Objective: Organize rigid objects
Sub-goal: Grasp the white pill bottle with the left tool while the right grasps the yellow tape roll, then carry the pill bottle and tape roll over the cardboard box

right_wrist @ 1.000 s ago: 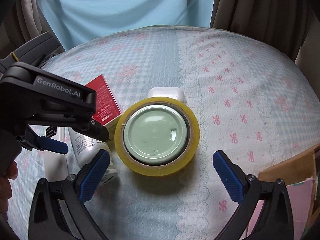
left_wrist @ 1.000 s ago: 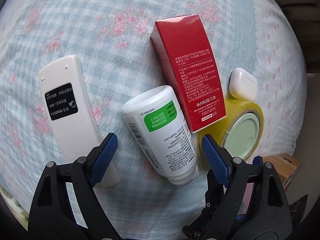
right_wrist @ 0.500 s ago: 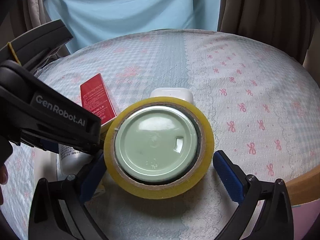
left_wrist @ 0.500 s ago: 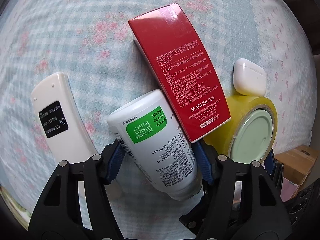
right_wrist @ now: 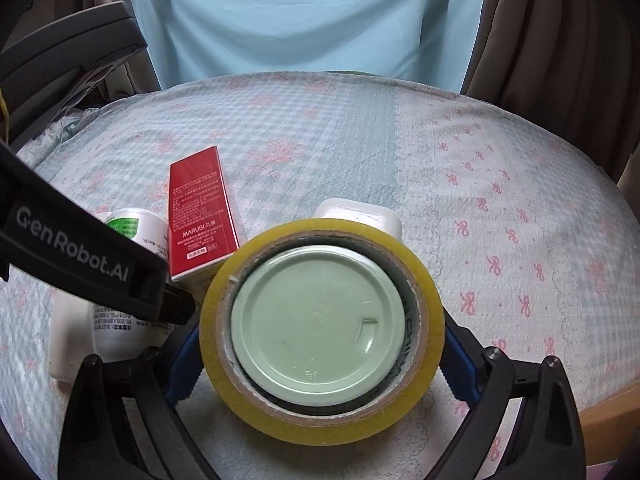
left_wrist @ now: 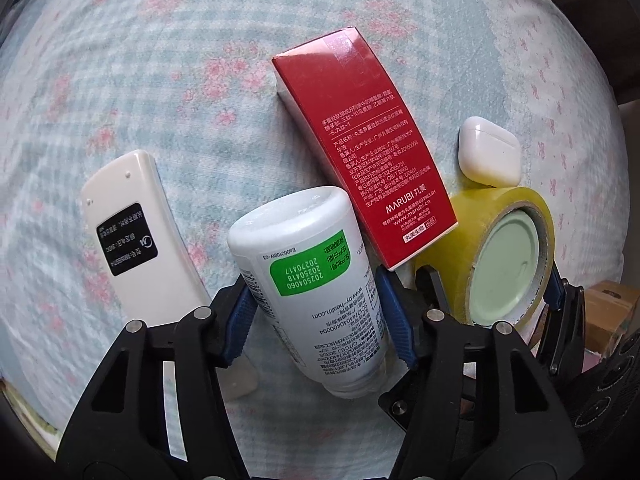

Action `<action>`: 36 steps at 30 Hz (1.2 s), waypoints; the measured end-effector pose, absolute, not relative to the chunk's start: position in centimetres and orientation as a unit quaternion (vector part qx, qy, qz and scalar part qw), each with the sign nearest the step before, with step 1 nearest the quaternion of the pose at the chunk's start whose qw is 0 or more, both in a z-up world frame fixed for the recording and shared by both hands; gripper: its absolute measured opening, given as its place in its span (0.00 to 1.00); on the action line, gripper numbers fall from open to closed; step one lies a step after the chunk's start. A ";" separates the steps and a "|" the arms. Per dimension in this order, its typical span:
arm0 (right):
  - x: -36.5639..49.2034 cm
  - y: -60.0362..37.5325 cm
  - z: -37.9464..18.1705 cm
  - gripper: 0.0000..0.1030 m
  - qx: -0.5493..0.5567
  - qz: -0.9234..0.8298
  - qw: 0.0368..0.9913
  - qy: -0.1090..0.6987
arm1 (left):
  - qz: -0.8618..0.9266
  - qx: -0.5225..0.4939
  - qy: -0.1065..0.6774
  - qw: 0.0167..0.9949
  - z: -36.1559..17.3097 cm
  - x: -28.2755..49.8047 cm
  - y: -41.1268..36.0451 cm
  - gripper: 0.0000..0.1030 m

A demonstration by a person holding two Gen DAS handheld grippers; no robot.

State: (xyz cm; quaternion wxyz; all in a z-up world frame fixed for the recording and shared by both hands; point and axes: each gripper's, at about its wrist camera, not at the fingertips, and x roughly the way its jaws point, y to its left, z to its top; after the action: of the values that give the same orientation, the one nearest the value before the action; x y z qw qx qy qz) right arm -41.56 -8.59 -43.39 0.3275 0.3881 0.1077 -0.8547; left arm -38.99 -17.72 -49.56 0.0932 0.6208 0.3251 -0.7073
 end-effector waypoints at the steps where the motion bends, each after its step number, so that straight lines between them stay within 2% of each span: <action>1: -41.5 -8.6 -43.2 0.93 0.387 -0.857 0.324 0.106 | -0.709 0.618 0.327 0.094 -49.1 -38.9 -18.5 0.52; 15: -39.9 -7.1 -38.7 0.93 0.374 -0.871 0.307 0.087 | -0.720 0.568 0.380 0.119 -44.7 -34.4 -21.1 0.48; 20: -39.0 -5.8 -37.5 0.93 0.377 -0.876 0.290 0.074 | -0.726 0.555 0.390 0.116 -44.8 -31.2 -21.8 0.48; 23: -38.2 -5.0 -36.3 0.93 0.380 -0.878 0.283 0.064 | -0.731 0.546 0.392 0.118 -44.5 -31.9 -21.4 0.48; 30: -36.0 -1.9 -30.1 0.94 0.375 -0.888 0.263 0.039 | -0.763 0.510 0.383 0.107 -38.7 -29.9 -20.6 0.47; 36: -33.8 3.4 -22.3 0.94 0.387 -0.897 0.212 -0.011 | -0.799 0.480 0.354 0.078 -30.8 -28.2 -18.6 0.47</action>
State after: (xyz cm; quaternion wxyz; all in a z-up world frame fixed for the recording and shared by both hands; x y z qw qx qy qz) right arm -33.76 3.40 -22.29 0.2124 0.3868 -0.0112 -0.8973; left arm -28.22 -18.62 -30.77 0.0783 0.4796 0.3544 -0.7989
